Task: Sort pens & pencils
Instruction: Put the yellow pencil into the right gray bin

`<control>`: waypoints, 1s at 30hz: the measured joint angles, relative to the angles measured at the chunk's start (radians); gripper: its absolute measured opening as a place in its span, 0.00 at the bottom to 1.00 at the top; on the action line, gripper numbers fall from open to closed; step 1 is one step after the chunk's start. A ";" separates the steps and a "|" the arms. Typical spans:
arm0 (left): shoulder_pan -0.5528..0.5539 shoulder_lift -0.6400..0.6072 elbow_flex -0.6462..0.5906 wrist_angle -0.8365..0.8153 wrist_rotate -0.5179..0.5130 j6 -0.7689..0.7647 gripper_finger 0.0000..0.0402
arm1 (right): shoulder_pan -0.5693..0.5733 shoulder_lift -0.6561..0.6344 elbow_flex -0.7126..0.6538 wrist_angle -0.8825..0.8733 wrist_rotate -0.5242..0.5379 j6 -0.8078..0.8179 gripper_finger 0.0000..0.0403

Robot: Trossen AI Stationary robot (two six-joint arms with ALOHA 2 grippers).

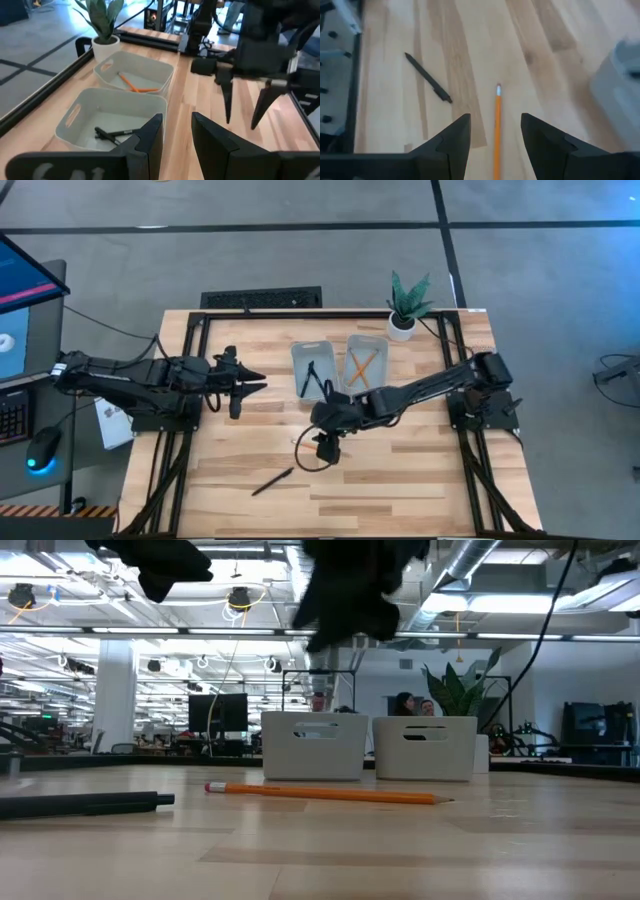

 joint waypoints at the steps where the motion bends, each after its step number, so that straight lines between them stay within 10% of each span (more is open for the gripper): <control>1: 0.000 0.000 0.000 -0.002 0.000 0.000 0.23 | 0.001 0.013 0.000 -0.017 -0.001 0.032 0.49; 30: 0.000 0.000 0.000 -0.068 0.001 0.001 0.23 | 0.040 0.112 -0.026 -0.209 -0.096 0.194 0.49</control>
